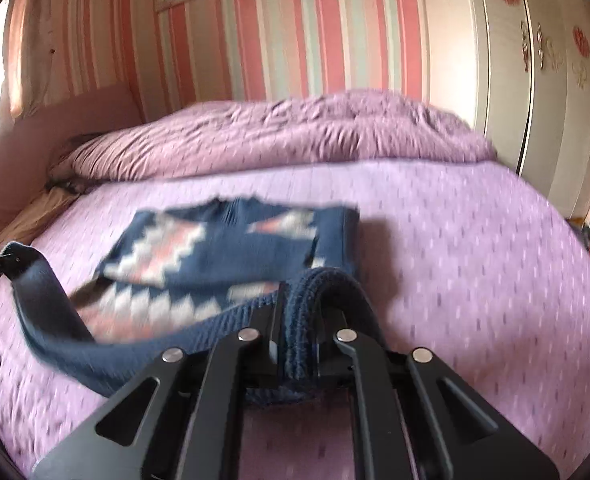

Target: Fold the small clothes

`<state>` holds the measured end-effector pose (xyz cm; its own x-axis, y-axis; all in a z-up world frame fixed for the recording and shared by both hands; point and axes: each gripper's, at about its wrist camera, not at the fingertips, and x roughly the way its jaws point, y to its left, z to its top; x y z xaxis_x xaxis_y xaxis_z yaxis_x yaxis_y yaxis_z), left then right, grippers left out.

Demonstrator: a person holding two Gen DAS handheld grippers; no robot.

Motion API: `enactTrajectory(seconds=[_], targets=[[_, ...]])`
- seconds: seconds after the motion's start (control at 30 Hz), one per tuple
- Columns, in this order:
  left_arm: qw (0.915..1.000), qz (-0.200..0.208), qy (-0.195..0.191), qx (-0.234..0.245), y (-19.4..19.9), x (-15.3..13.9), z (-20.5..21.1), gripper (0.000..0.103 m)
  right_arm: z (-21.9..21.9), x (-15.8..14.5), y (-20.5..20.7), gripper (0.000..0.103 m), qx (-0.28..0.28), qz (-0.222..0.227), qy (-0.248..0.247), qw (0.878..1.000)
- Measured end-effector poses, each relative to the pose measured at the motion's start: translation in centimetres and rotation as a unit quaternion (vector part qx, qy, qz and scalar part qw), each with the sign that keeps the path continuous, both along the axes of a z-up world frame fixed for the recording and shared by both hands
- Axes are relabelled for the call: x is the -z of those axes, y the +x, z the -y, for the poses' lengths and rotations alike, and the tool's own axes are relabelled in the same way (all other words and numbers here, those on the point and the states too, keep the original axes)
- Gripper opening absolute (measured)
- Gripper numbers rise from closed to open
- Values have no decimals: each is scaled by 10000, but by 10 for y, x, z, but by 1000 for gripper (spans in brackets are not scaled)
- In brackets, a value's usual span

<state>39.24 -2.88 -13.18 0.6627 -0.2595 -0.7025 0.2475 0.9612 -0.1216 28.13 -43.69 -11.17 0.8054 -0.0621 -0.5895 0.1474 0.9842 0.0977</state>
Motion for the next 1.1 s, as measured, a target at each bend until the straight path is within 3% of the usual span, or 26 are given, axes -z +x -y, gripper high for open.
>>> enactTrajectory(seconds=[0.13, 0.3, 0.47, 0.63, 0.83, 1.1], targets=[[9994, 275, 122, -169, 57, -14, 7, 6, 16, -10, 51, 8, 224, 107, -83, 9997], [9981, 368, 426, -251, 113, -6, 25, 6, 30, -2, 118, 8, 367, -58, -305, 9988], [9988, 127, 394, -277, 158, 17, 32, 6, 41, 20, 172, 8, 397, -390, -344, 9979], [9977, -154, 613, -244, 202, 59, 45, 6, 49, 55, 217, 8, 424, -713, -303, 9961], [9960, -340, 798, -202, 236, 93, 59, 6, 56, 89, 249, 8, 422, -1007, -272, 9936], [9958, -381, 816, -162, 264, 97, 66, 6, 71, 88, 274, 8, 444, -1171, -74, 9921]])
